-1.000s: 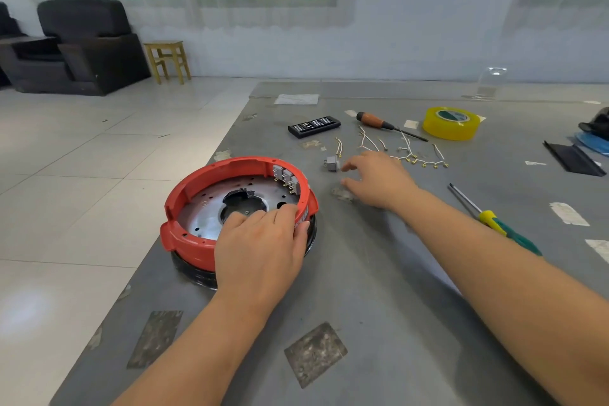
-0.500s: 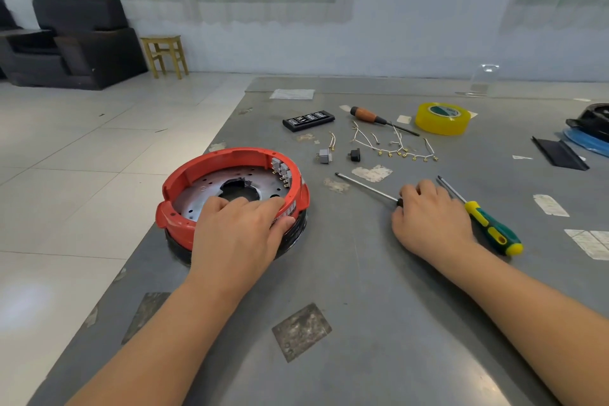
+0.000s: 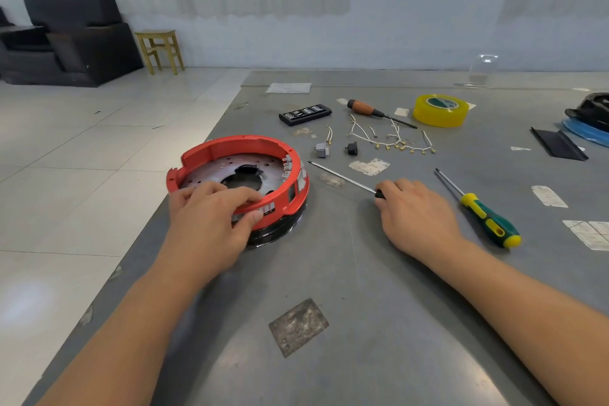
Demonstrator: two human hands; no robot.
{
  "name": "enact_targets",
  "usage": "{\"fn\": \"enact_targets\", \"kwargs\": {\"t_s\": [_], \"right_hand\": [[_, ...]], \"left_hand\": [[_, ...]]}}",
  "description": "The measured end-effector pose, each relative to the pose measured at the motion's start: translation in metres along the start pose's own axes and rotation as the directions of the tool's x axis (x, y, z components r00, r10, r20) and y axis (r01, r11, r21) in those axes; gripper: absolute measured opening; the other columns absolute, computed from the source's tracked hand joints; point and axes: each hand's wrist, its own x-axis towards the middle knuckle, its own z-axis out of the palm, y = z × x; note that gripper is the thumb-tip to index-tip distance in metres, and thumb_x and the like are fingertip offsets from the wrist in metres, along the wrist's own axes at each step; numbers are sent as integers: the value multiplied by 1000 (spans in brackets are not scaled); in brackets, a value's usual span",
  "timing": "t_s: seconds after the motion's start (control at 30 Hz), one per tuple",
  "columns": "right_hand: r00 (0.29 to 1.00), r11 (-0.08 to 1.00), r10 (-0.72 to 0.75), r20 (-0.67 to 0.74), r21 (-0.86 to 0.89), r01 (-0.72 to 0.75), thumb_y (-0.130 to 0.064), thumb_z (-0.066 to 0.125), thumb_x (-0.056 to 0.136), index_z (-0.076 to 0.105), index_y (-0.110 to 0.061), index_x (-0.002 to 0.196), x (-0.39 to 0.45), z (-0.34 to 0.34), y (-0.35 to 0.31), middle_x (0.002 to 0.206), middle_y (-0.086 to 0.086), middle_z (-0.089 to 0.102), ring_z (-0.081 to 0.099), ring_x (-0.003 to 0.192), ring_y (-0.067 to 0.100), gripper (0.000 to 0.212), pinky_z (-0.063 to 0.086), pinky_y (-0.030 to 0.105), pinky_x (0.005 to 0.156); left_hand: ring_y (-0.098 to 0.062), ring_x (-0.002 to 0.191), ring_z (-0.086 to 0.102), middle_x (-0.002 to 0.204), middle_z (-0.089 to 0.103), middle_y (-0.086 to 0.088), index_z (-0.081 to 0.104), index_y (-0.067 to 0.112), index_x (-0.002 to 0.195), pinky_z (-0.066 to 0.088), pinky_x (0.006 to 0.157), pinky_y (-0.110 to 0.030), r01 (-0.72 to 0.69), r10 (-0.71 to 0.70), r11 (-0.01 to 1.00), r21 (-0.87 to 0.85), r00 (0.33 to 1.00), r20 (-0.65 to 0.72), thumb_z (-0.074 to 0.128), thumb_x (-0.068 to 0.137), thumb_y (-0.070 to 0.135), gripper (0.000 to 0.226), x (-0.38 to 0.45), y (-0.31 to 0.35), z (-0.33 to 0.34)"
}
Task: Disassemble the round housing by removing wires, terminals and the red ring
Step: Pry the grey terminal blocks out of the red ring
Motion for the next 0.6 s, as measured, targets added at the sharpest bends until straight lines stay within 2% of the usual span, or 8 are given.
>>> {"fn": "enact_targets", "kwargs": {"t_s": [0.13, 0.17, 0.3, 0.37, 0.43, 0.53, 0.6], "right_hand": [[1000, 999, -14, -19, 47, 15, -37, 36, 106, 55, -22, 118, -1, -1, -6, 109, 3, 62, 61, 101, 30, 27, 51, 41, 74], [1000, 998, -11, -27, 60, 12, -37, 36, 106, 54, -22, 118, -1, -1, -6, 109, 3, 62, 61, 100, 31, 27, 51, 41, 73], [998, 993, 2, -58, 122, 5, -39, 34, 106, 52, -23, 117, -1, 3, -4, 109, 2, 60, 62, 94, 31, 26, 46, 37, 65], [997, 986, 3, -73, 169, 9, -38, 32, 105, 50, -25, 115, -3, 4, -5, 106, 1, 60, 62, 90, 31, 25, 48, 38, 65], [996, 978, -3, -87, 207, 21, -39, 30, 103, 50, -28, 113, -4, 3, -6, 101, -1, 60, 61, 88, 30, 25, 51, 39, 68], [995, 974, -35, -94, 220, 55, -50, 26, 102, 50, -32, 107, -2, 1, -6, 93, -6, 61, 62, 86, 27, 30, 47, 36, 65], [994, 977, -72, -78, 195, 86, -60, 27, 103, 49, -33, 104, -1, 1, -5, 90, -11, 60, 62, 85, 24, 35, 41, 34, 61]], "left_hand": [[-6, 139, 35, 116, 56, 18, 72, 45, 107, 6, 106, -23, 57, -44, 989, -139, 995, 94, 75, 93, 30, 21, 3, -19, -6], [-6, 143, 31, 121, 58, 19, 71, 46, 107, 5, 110, -23, 68, -46, 984, -165, 991, 129, 74, 94, 28, 22, 5, -23, -9], [-11, 150, 26, 137, 59, 18, 66, 45, 107, 19, 124, -43, 111, -45, 964, -242, 964, 264, 68, 96, 13, 34, 7, -36, -17], [-9, 150, 26, 135, 57, 21, 61, 50, 104, 14, 125, -40, 114, -58, 965, -236, 971, 230, 62, 94, 19, 32, 6, -33, -18], [-1, 148, 26, 129, 56, 26, 62, 48, 106, 6, 123, -34, 115, -79, 968, -224, 983, 163, 51, 82, 30, 32, 4, -19, -14], [-4, 147, 35, 130, 61, 20, 66, 38, 124, 2, 125, -39, 45, -28, 980, -193, 995, 91, 48, 85, 34, 44, 0, 11, 4], [-8, 143, 40, 132, 63, 17, 64, 36, 133, 5, 123, -42, 23, -10, 988, -154, 996, 87, 48, 91, 35, 46, -2, 27, 16]]}}
